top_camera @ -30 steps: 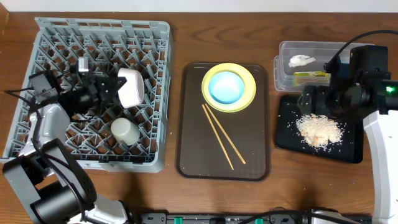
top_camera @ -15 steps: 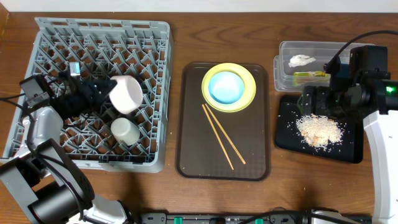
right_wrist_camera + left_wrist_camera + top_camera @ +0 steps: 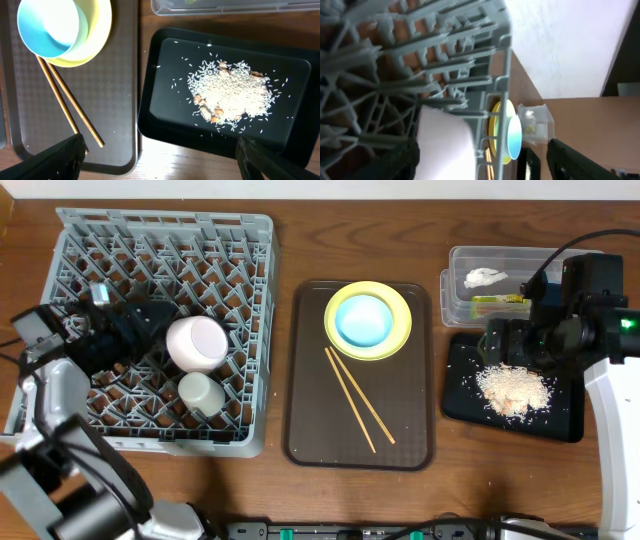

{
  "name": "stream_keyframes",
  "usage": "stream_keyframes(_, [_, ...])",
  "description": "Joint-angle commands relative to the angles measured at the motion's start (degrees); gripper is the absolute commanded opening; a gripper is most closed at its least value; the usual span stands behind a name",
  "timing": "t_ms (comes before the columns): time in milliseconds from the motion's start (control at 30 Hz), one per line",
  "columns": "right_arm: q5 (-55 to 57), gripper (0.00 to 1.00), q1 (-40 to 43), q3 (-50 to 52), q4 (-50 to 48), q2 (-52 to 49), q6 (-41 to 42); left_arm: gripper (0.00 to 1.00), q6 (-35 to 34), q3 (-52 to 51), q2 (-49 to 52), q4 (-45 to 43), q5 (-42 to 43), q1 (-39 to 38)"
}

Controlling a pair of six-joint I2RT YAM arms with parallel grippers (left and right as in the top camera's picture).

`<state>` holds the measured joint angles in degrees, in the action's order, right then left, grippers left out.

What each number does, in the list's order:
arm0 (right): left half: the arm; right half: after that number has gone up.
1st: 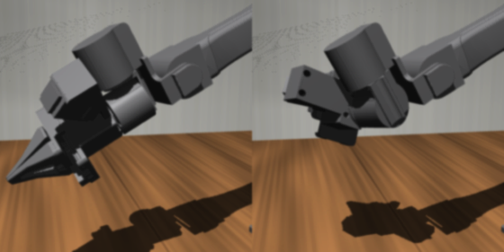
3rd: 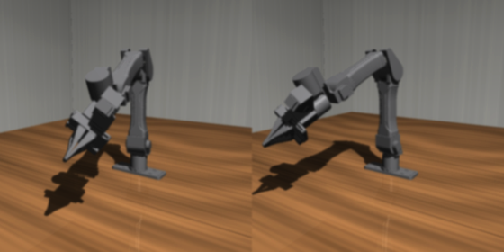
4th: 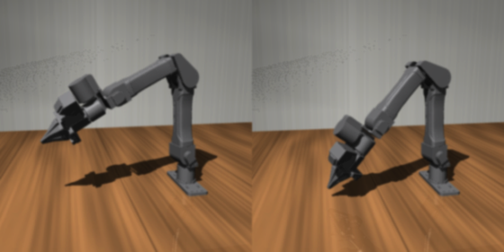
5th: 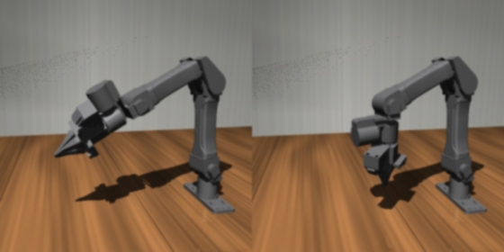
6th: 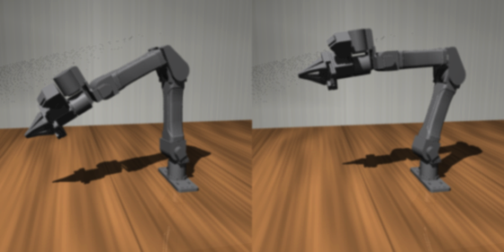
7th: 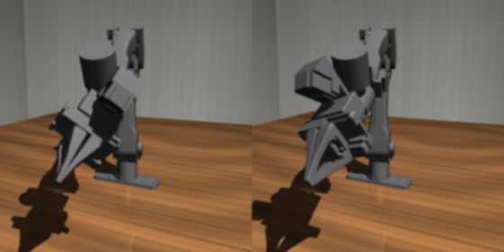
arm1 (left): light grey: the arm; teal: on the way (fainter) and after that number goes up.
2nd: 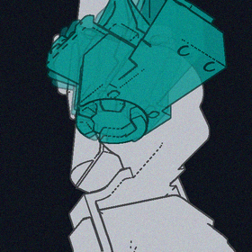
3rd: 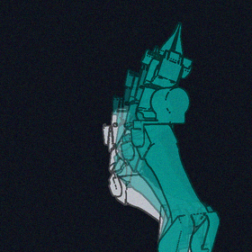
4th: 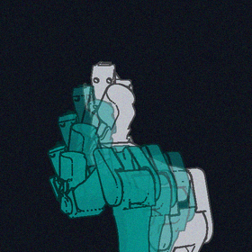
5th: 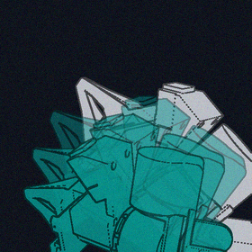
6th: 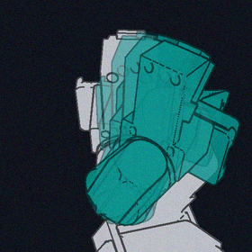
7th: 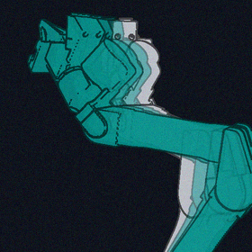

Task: Sort waste into correct bins and load items into the dishwasher
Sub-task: 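Move the left gripper back toward the blue bowl on the yellow plate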

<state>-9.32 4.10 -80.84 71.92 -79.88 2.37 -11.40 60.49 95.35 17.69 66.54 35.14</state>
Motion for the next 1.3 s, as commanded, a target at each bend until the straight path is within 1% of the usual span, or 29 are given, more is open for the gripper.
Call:
stream_keyframes(0, [0.57, 0.96, 0.11, -0.74, 0.33, 0.07, 0.15, 0.86, -1.53, 2.45, -8.48, 0.02, -3.48, -1.25])
stream_keyframes(100, [0.59, 0.98, 0.13, -0.74, 0.57, 0.07, 0.26, 0.88, -1.57, 2.45, -15.06, 1.97, -11.39, -4.66])
stream_keyframes(167, [1.97, 0.99, 0.13, -0.74, 0.79, 0.07, 1.73, 0.88, -1.60, 2.45, -18.47, 3.41, -17.20, -8.07])
stream_keyframes(267, [6.78, 0.99, 0.13, -0.74, 1.16, 0.07, 6.01, 0.88, -1.60, 2.45, -21.92, 5.11, -25.24, -15.78])
stream_keyframes(367, [9.09, 0.99, 0.13, -0.74, 1.18, 0.07, 7.45, 0.89, -1.84, 2.78, -23.02, 6.10, -32.44, -24.61])
stream_keyframes(433, [9.07, 0.99, 0.13, -0.74, 1.27, 0.07, 7.45, 0.89, -1.92, 4.28, -22.69, 7.67, -37.33, -30.05])
stream_keyframes(533, [9.07, 0.99, 0.13, -0.74, 1.46, 0.07, 7.45, 0.90, -2.01, 9.27, -21.09, 12.15, -46.23, -37.66])
stream_keyframes(567, [9.07, 0.99, 0.13, -0.74, 1.46, 0.07, 7.45, 0.90, -2.01, 11.50, -20.17, 13.90, -49.05, -40.06])
stream_keyframes(600, [9.07, 0.99, 0.13, -0.74, 1.46, 0.07, 7.45, 0.96, -1.99, 14.49, -18.75, 16.24, -52.13, -42.88])
stream_keyframes(733, [9.07, 0.99, 0.13, -0.74, 1.60, 0.07, 7.45, 0.96, -0.76, 26.49, -10.36, 24.39, -62.88, -52.76])
stream_keyframes(800, [9.07, 0.99, 0.13, -0.74, 1.79, 0.07, 7.45, 0.96, 0.07, 29.83, -6.71, 25.55, -65.44, -55.63])
stream_keyframes(900, [9.09, 0.99, 0.13, -0.74, 2.21, 0.07, 7.41, 0.96, 2.34, 32.92, -0.33, 24.52, -65.90, -60.02])
stream_keyframes(1067, [9.07, 0.99, 0.13, -0.74, 2.25, 0.07, 7.41, 0.97, 2.80, 32.92, 7.72, 21.59, -65.51, -65.26])
stream_keyframes(1267, [9.07, 0.99, 0.13, -0.74, 2.25, 0.07, 7.41, 0.96, 2.80, 32.89, 15.61, 19.32, -65.53, -69.53])
